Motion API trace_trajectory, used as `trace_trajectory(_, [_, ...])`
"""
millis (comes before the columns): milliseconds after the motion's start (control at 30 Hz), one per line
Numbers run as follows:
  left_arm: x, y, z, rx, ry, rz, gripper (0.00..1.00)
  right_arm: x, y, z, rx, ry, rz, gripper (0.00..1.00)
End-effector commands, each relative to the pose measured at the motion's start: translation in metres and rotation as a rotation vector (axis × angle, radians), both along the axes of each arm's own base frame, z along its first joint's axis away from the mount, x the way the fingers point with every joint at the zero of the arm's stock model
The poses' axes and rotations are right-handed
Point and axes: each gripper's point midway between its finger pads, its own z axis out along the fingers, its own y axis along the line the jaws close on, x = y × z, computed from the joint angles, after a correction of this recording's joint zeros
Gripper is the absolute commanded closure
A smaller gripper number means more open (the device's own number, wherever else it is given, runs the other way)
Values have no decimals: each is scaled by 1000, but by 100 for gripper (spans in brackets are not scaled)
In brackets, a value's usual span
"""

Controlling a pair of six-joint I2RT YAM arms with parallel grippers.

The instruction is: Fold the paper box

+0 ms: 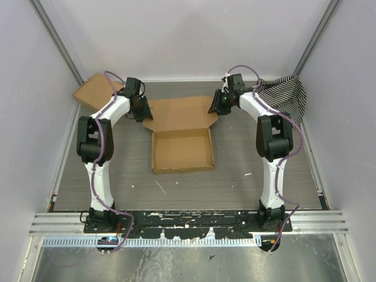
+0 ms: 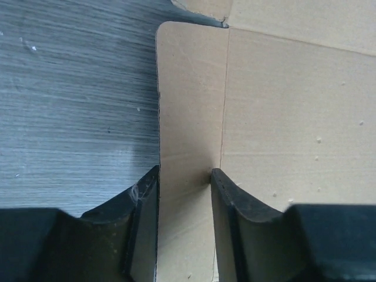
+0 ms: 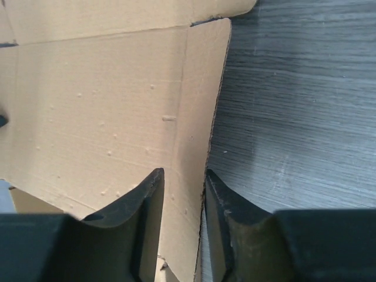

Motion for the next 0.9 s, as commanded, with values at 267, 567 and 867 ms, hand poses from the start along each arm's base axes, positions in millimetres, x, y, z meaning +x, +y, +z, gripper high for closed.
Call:
trace_trajectory(267, [6,-21,45,-33,-134,-90,100,1,12,41,-52,-100,52,87])
trace_trajectory(567, [0,-23,75,-18,-453,-98,100,-11,-4,65,-118,-163,25,50])
trace_trajectory(867, [-23,-25,118,-115,-870,-111,100,-10,-15,107,-79,-259,75,44])
